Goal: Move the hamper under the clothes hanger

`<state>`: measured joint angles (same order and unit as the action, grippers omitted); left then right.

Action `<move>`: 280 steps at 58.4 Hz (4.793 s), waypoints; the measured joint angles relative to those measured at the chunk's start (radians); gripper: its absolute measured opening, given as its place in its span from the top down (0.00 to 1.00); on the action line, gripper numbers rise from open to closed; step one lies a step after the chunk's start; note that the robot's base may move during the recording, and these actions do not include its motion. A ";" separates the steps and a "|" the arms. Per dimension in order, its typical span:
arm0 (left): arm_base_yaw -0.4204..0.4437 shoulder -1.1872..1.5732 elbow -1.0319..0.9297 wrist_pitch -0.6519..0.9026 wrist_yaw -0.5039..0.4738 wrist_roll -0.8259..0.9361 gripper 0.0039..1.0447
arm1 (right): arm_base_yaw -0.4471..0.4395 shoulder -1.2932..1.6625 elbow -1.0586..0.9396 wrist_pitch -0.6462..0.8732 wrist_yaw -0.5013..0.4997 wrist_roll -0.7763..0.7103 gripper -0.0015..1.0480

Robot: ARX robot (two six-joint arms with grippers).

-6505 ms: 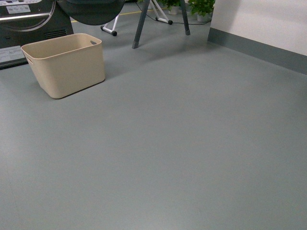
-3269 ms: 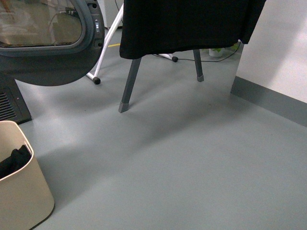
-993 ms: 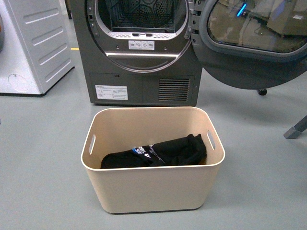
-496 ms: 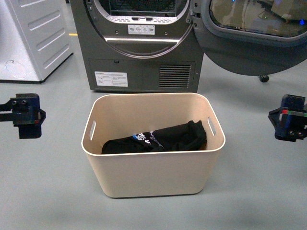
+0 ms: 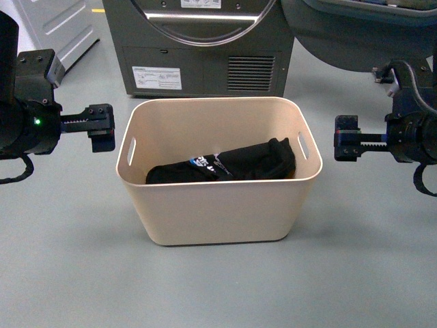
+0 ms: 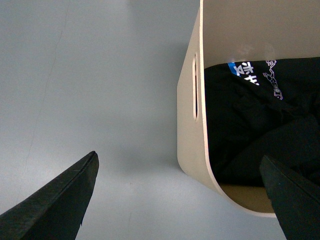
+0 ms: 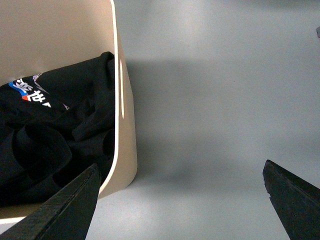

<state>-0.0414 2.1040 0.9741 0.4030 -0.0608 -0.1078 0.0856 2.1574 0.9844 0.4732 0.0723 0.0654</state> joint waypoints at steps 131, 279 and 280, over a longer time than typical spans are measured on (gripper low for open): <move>-0.048 0.382 0.391 -0.127 -0.007 -0.034 0.06 | 0.104 0.407 0.500 -0.264 0.094 -0.059 0.07; -0.079 0.310 0.344 -0.163 -0.049 -0.049 0.96 | 0.111 0.359 0.456 -0.276 0.100 -0.011 0.97; -0.079 0.310 0.344 -0.163 -0.049 -0.049 0.96 | 0.111 0.359 0.456 -0.276 0.100 -0.012 0.97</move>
<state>-0.1207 2.4142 1.3182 0.2401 -0.1101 -0.1566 0.1970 2.5168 1.4406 0.1974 0.1722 0.0536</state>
